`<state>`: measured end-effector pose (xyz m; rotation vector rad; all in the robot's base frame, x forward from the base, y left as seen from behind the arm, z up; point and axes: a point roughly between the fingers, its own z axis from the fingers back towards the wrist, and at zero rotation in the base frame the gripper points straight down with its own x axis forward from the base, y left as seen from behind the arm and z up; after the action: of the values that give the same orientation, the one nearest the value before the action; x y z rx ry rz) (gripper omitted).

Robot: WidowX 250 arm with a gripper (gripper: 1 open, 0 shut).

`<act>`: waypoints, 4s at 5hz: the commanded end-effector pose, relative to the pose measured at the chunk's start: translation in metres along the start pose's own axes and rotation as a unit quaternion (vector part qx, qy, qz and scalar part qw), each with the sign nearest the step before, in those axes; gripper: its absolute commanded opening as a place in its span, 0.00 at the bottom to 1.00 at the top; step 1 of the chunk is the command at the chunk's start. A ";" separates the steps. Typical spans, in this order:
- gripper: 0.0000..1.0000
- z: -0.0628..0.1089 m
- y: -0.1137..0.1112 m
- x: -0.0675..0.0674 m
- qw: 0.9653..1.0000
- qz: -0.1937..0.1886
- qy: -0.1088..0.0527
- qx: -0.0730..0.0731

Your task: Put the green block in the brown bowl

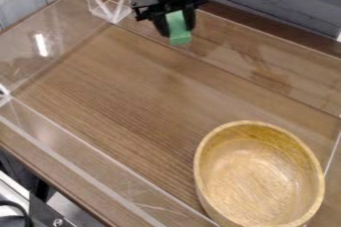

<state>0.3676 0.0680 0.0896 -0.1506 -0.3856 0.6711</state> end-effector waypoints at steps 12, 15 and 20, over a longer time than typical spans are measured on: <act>0.00 0.081 -0.067 -0.121 0.989 -0.097 -0.007 -0.113; 0.00 0.085 -0.085 -0.226 0.978 -0.160 0.035 -0.133; 0.00 0.044 -0.077 -0.230 0.986 -0.100 0.033 -0.130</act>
<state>0.2202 -0.1321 0.0674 -0.3435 -0.3772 0.4154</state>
